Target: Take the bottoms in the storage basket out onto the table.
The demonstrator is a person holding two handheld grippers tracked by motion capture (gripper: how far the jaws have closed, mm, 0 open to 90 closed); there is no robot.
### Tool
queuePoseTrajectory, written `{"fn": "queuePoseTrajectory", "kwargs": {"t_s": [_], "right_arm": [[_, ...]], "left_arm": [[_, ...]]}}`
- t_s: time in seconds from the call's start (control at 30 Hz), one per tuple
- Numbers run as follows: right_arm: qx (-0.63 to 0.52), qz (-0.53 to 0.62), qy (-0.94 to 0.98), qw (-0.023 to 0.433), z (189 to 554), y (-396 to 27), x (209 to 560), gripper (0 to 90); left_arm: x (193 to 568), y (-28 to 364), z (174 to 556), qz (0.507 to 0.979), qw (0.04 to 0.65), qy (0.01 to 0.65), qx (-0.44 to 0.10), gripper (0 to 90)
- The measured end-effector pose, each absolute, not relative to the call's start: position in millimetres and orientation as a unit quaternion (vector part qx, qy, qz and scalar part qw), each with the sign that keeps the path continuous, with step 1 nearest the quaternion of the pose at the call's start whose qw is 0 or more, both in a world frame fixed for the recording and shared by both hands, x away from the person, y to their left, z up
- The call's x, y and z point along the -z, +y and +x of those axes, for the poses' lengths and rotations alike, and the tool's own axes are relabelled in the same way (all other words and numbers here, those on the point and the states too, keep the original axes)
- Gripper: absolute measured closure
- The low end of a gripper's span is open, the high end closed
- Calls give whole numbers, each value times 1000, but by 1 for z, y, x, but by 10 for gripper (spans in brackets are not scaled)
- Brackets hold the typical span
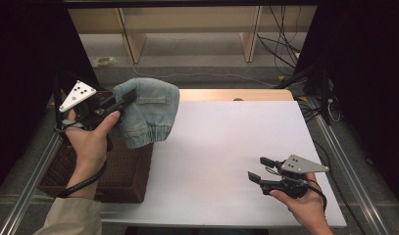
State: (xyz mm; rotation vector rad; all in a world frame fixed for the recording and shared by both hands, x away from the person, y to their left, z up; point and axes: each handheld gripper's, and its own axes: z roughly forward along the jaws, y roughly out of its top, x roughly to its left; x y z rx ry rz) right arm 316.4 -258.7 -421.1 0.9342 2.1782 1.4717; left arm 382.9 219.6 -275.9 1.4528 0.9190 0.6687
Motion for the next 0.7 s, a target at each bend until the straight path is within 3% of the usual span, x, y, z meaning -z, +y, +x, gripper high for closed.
{"fn": "queuePoseTrajectory", "kwargs": {"t_s": [0.7], "right_arm": [[-521, 329, 768, 175, 317, -259, 421, 322]], "left_arm": [[277, 207, 383, 633, 608, 388, -282, 764]]}}
